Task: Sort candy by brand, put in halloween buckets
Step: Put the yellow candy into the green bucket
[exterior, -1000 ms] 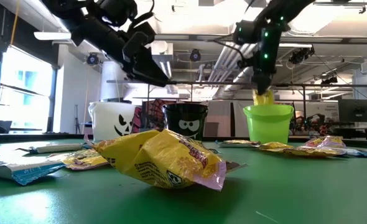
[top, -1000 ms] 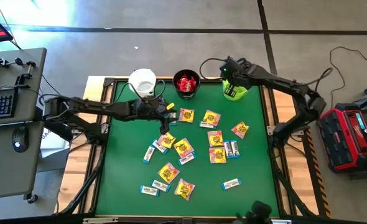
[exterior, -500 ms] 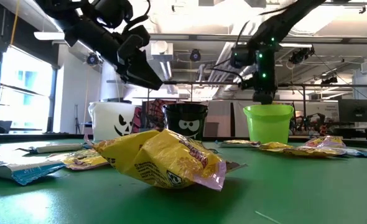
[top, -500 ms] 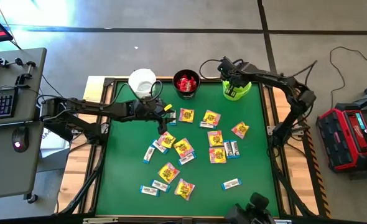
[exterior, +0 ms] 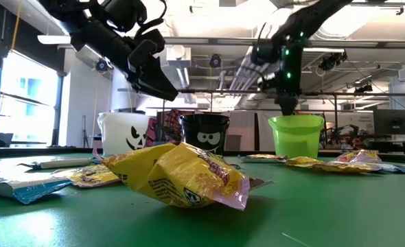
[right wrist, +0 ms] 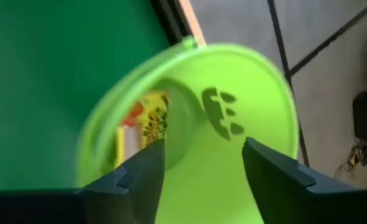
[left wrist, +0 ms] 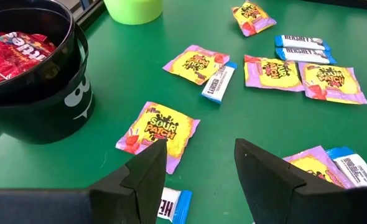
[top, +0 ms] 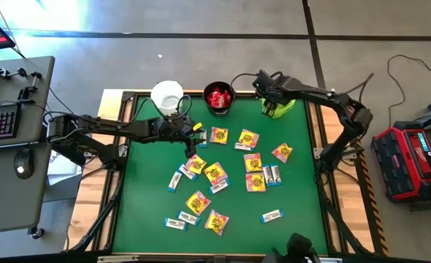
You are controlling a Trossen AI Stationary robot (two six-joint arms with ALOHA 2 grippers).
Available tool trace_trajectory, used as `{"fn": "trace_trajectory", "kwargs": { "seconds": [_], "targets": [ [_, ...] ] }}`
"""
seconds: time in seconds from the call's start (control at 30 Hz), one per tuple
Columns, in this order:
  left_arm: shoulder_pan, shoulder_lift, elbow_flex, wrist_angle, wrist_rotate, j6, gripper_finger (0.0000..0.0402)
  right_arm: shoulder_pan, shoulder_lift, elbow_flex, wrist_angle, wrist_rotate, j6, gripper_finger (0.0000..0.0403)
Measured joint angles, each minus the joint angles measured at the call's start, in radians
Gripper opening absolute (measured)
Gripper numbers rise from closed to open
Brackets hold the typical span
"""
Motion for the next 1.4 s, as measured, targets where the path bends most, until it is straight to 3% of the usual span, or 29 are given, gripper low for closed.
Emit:
{"fn": "trace_trajectory", "kwargs": {
  "seconds": [0.13,0.33,0.57,0.77,0.9,1.07,1.4],
  "targets": [
    [0.000,0.000,0.000,0.000,0.000,0.002,0.0182,0.022,-0.092,0.000,0.004,-0.111,0.044,0.0219],
    [0.000,0.000,0.000,0.000,0.000,0.013,0.0182,0.061,-0.217,0.000,-0.019,-0.404,0.113,0.0220],
    [0.000,0.000,0.000,-0.001,0.010,0.019,0.0182,0.199,-0.247,-0.014,-0.069,-0.491,0.178,0.0220],
    [0.000,0.001,0.000,-0.001,0.010,0.019,0.0182,0.262,-0.269,-0.233,0.144,-0.579,0.283,0.0220],
    [0.000,0.001,0.001,-0.001,0.010,0.019,0.0182,0.305,-0.279,-0.406,0.372,-0.559,0.337,0.0220],
    [0.000,0.001,0.001,-0.001,0.010,0.019,0.0182,0.377,-0.279,-0.569,0.650,-0.451,0.390,0.0220],
    [0.000,0.001,0.001,-0.001,0.011,0.019,0.0182,0.372,-0.264,-0.702,0.818,-0.381,0.470,0.0220]
  ]
}}
